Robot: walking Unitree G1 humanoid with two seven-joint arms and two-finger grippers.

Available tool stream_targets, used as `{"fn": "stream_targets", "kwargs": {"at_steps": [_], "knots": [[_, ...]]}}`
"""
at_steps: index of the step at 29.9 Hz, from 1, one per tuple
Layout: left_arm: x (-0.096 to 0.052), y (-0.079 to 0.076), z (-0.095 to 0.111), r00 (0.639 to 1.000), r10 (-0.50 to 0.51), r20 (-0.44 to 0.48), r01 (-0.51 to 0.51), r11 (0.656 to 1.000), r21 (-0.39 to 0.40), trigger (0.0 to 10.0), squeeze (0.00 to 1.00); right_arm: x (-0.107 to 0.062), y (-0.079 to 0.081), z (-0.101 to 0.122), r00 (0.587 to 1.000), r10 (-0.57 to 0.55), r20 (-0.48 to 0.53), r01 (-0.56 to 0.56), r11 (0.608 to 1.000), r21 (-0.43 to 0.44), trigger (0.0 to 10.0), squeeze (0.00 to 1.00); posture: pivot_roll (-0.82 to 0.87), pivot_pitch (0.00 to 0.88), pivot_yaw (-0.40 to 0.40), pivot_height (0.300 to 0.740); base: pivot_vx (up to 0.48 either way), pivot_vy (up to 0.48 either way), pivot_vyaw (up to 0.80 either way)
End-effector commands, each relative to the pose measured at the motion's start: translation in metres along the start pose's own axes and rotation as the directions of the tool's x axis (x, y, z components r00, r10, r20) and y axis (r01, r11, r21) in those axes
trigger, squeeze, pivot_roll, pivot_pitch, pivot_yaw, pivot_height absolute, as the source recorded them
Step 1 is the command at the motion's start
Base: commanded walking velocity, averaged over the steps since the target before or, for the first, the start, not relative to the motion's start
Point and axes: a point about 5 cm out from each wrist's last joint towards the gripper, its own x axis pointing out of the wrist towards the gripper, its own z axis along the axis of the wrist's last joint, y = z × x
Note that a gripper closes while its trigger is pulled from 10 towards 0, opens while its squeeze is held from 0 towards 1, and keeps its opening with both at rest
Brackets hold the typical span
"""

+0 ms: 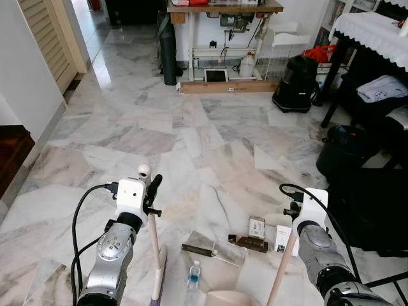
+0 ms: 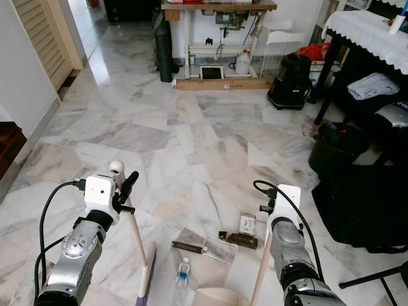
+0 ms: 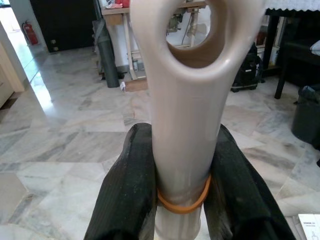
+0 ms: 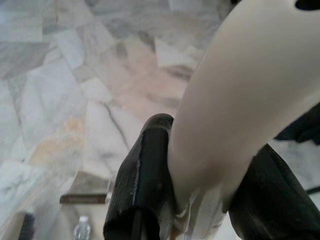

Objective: Sweep floor

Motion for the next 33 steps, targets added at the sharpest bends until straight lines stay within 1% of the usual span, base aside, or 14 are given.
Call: {"fn": "stream_targets", "kwargs": {"at_steps": [1, 2, 6, 11, 22, 25, 31, 33], "knots": [[0.004, 0.002, 0.005, 1.000, 0.003, 0.021, -0.003, 1.000, 0.001, 10.0, 0.00, 0.001, 0.000, 0.016, 0.995, -0.009, 0.096, 0.009, 1.000, 0.002, 10.0, 0.00, 0.10, 0.012, -0.011, 0.740, 0.000, 0.000, 0.00], [0.004, 0.002, 0.005, 1.000, 0.003, 0.021, -0.003, 1.000, 0.001, 10.0, 0.00, 0.001, 0.000, 0.018, 0.994, -0.011, 0.109, 0.009, 1.000, 0.013, 10.0, 0.00, 0.10, 0.013, -0.012, 0.740, 0.000, 0.000, 0.00], [0.004, 0.002, 0.005, 1.000, 0.005, 0.021, -0.005, 1.000, 0.000, 10.0, 0.00, 0.000, 0.001, 0.022, 0.986, 0.000, 0.167, 0.000, 1.000, 0.003, 10.0, 0.00, 0.10, 0.016, -0.013, 0.740, 0.000, 0.000, 0.00], [0.004, 0.001, 0.005, 1.000, 0.001, 0.019, -0.001, 1.000, -0.002, 10.0, 0.00, -0.002, 0.003, 0.021, 0.982, 0.003, 0.191, -0.005, 1.000, 0.012, 10.0, 0.00, 0.10, 0.019, -0.011, 0.740, 0.000, 0.000, 0.00], [0.007, -0.002, 0.005, 1.000, -0.016, 0.011, 0.016, 1.000, -0.005, 10.0, 0.00, -0.008, 0.001, 0.003, 0.983, 0.007, 0.183, -0.009, 1.000, 0.011, 10.0, 0.00, 0.11, 0.017, -0.009, 0.740, 0.000, 0.000, 0.00], [0.008, -0.002, 0.005, 1.000, -0.019, 0.009, 0.019, 1.000, -0.007, 10.0, 0.00, -0.009, 0.001, 0.002, 0.981, 0.013, 0.196, -0.011, 1.000, -0.009, 10.0, 0.00, 0.11, 0.017, -0.009, 0.740, 0.000, 0.000, 0.00], [0.010, -0.005, 0.003, 0.999, -0.040, -0.005, 0.040, 0.999, -0.015, 10.0, 0.00, -0.010, 0.000, 0.001, 0.978, 0.011, 0.207, -0.006, 1.000, -0.020, 10.0, 0.00, 0.11, 0.013, -0.006, 0.740, 0.000, 0.000, 0.00], [0.010, -0.007, 0.002, 0.999, -0.047, -0.011, 0.047, 0.998, -0.031, 10.0, 0.00, -0.010, 0.000, 0.001, 0.977, 0.009, 0.215, -0.005, 1.000, -0.017, 10.0, 0.00, 0.11, 0.011, -0.005, 0.740, 0.000, 0.000, 0.00]]}}
